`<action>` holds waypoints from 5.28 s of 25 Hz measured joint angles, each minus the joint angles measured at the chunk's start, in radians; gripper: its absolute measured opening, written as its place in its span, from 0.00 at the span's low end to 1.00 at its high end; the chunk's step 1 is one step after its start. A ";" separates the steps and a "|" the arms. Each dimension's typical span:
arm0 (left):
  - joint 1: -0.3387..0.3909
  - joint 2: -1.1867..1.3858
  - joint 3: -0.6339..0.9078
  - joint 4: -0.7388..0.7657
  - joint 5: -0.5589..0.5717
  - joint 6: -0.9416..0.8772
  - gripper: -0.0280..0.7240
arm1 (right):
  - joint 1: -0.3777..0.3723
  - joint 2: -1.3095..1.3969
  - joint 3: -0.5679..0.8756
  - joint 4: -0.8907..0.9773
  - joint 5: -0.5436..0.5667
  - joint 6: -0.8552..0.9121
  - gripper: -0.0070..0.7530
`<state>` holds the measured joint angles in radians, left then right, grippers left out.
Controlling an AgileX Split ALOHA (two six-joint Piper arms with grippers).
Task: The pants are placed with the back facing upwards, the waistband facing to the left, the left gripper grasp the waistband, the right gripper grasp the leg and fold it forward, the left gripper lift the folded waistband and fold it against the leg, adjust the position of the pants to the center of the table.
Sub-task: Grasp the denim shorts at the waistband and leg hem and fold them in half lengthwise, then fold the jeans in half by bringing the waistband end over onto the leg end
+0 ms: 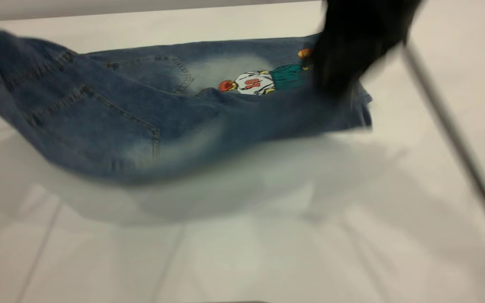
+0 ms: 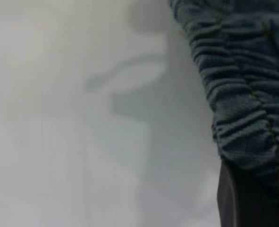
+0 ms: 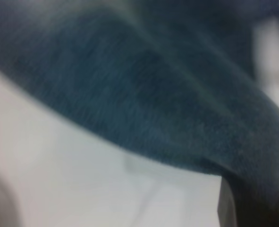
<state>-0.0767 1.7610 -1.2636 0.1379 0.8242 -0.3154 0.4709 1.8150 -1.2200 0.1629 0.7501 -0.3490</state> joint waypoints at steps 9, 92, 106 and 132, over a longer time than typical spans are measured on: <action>0.088 0.078 -0.050 -0.203 0.048 -0.032 0.15 | -0.246 0.071 -0.317 0.073 0.218 -0.004 0.06; 0.123 0.779 -0.844 -0.042 0.344 0.575 0.16 | -0.122 0.257 -0.611 0.432 0.310 -0.115 0.76; -0.064 0.635 -1.135 -0.050 0.346 0.604 0.15 | -0.146 0.027 -0.668 0.274 0.328 -0.050 0.76; -0.511 0.784 -1.176 -0.113 0.346 0.581 0.59 | -0.331 -0.091 -0.670 0.285 0.381 -0.018 0.76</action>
<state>-0.5879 2.5446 -2.4392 0.0248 1.1701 0.2658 0.1401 1.7241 -1.8897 0.4477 1.1307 -0.3671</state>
